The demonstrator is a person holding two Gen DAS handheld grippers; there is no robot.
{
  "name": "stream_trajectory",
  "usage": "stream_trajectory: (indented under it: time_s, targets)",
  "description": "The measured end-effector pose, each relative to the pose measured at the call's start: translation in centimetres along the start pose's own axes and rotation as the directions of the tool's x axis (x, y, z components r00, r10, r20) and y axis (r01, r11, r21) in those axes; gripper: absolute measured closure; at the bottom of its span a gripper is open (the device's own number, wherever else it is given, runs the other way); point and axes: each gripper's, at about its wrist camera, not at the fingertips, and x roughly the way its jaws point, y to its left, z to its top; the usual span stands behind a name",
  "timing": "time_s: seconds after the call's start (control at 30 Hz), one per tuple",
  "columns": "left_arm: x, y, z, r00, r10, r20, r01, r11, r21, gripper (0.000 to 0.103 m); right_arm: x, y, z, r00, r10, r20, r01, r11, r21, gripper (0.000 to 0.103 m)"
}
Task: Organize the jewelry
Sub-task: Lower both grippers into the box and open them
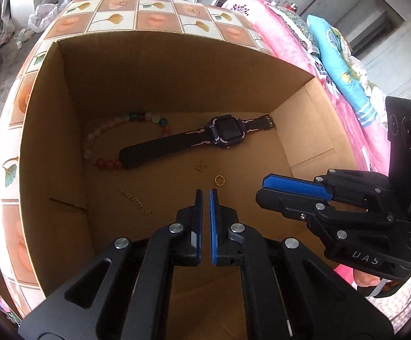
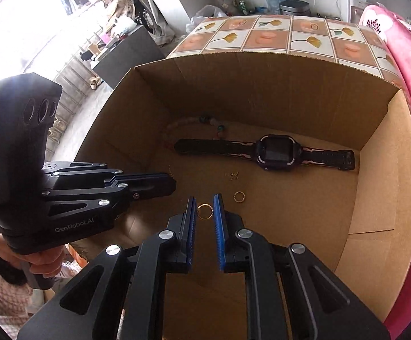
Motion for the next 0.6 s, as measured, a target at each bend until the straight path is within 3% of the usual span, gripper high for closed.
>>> stream_trajectory:
  time_s: [0.1, 0.33, 0.47, 0.6]
  targets:
    - [-0.2, 0.1, 0.0, 1.0, 0.019, 0.007, -0.019, 1.0, -0.005, 0.091, -0.1, -0.2, 0.1, 1.0, 0.006, 0.008, -0.006, 1.0, 0.005, 0.09]
    - [-0.3, 0.2, -0.1, 0.999, 0.021, 0.038, -0.02, 1.0, -0.017, 0.091, -0.7, -0.7, -0.3, 0.999, 0.011, 0.035, -0.012, 0.999, 0.03, 0.089]
    - [-0.8, 0.2, -0.3, 0.998, 0.004, 0.061, -0.003, 1.0, -0.022, 0.089, -1.2, -1.2, -0.5, 0.999, 0.019, 0.045, -0.021, 0.998, 0.056, 0.073]
    - [-1.8, 0.1, -0.9, 0.995, -0.003, 0.095, 0.004, 1.0, -0.013, 0.087, -1.9, -1.4, -0.8, 0.998, 0.004, 0.066, -0.009, 0.998, 0.07, 0.072]
